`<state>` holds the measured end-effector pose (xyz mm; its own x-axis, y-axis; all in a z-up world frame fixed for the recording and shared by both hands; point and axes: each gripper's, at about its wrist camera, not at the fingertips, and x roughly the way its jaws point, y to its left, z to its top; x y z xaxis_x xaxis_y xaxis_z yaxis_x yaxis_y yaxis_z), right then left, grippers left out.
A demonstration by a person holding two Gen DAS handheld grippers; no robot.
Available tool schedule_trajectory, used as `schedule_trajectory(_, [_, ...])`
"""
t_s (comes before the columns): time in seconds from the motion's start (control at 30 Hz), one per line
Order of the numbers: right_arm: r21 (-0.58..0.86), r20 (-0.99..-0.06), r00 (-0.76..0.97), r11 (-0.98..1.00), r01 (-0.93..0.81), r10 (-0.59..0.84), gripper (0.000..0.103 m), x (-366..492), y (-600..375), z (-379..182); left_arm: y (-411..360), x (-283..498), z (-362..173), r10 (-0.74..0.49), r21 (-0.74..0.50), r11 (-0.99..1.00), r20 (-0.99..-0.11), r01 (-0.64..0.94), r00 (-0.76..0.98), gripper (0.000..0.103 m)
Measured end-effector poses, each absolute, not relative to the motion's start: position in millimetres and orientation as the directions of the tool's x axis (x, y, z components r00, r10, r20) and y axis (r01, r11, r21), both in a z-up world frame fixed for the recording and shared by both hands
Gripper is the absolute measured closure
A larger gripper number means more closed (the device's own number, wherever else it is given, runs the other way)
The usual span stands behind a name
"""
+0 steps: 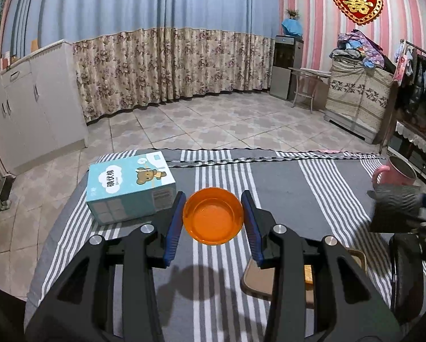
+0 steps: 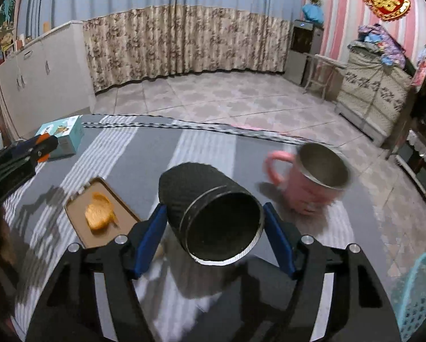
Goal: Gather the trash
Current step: 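Carry the orange lid and black cylinder over the teal basket with both grippers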
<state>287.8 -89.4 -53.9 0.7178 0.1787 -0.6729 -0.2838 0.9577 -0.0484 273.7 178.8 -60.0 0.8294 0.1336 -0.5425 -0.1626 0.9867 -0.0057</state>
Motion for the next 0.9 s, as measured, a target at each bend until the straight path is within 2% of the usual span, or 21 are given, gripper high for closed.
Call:
schedule_trajectory(0.43, [-0.035, -0.6, 0.799, 0.995, -0.089, 0.05, 0.035, 206, -273, -11, 92, 244, -30, 0.026, 0.004, 1.0, -0.541, -0.029, 0.841, 0.064])
schedule_trajectory(0.77, [0.038, -0.555, 0.824, 0.986, 0.165, -0.116, 0.035, 162, -398, -26, -11, 223, -22, -0.065, 0.001, 0.997, -0.538, 0.078, 0.841, 0.064])
schedule_trajectory(0.9, [0.101, -0.559, 0.82, 0.971, 0.217, -0.125, 0.035, 163, -436, -32, -58, 217, -18, -0.101, -0.002, 0.993, -0.525, 0.118, 0.845, 0.064])
